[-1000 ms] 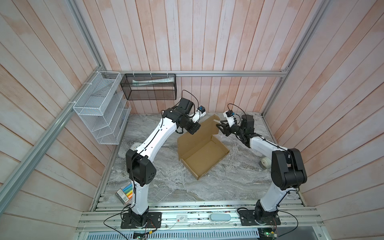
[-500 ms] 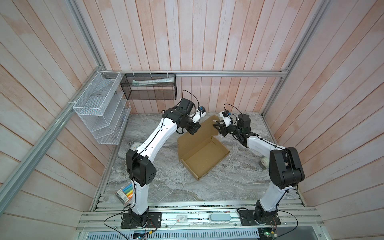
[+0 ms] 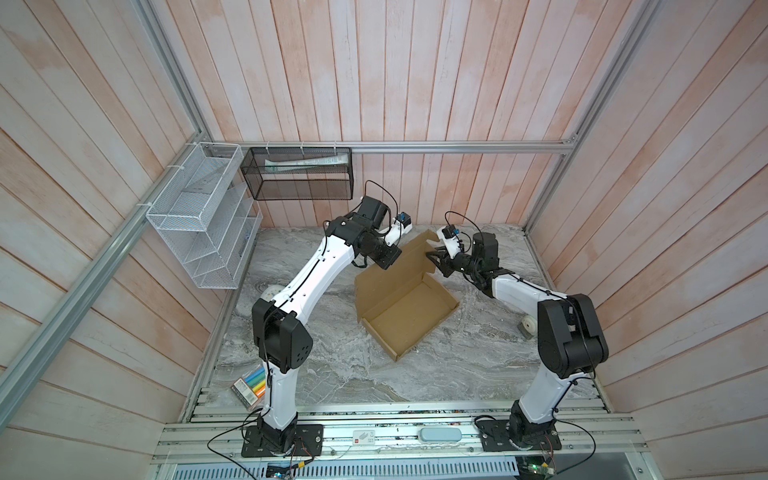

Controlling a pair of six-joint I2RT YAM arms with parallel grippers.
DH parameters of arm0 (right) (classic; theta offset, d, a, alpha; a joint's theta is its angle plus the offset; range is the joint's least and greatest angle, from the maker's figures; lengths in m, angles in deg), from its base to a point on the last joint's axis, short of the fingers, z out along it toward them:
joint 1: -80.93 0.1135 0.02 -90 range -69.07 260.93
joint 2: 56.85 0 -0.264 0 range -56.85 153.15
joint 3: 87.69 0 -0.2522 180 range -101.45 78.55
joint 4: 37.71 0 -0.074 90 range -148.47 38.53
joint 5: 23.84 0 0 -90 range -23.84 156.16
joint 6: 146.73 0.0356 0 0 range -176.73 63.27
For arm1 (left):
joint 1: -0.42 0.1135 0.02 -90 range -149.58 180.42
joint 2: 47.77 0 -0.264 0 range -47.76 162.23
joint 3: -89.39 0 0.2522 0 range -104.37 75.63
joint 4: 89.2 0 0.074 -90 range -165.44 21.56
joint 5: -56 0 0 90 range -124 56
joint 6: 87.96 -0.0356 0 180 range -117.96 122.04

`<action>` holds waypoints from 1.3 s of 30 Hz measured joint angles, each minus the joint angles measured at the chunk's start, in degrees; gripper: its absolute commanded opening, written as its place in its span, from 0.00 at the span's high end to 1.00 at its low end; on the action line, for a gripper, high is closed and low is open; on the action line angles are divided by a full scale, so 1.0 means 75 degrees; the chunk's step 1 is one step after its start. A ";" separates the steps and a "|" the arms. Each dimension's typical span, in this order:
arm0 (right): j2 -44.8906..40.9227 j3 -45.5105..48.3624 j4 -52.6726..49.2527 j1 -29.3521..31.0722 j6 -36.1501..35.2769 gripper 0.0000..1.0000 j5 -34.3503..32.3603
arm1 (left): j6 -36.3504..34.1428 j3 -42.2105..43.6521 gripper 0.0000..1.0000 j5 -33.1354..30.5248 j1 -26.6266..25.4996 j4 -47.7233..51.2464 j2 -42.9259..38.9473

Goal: Fold the paper box

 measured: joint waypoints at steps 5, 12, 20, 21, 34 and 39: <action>0.0000 0.0085 0.0009 0.0000 0.0012 0.86 -0.0082 | 0.0000 0.0009 1.00 -0.0023 -0.0012 0.0003 0.0000; 0.0000 0.0105 0.0029 0.0000 0.0012 0.92 -0.0157 | 0.0000 0.0009 0.98 -0.0099 -0.0038 0.0000 0.0000; -0.0017 0.0131 0.0035 0.0035 0.0003 0.96 -0.0236 | 0.0003 0.0079 0.83 -0.0230 -0.0050 -0.0012 -0.0076; -0.0032 0.0146 0.0038 0.0035 0.0006 0.96 -0.0251 | 0.0000 0.0082 0.82 -0.0254 -0.0050 -0.0012 -0.0093; -0.0160 0.0236 0.0032 0.0067 0.0082 0.99 -0.0554 | 0.0117 0.0251 0.65 -0.0714 0.0029 -0.0114 -0.0495; -0.0277 0.0326 0.0029 0.0137 0.0125 0.99 -0.0761 | 0.0332 0.0391 0.60 -0.0781 0.0297 -0.0262 -0.0796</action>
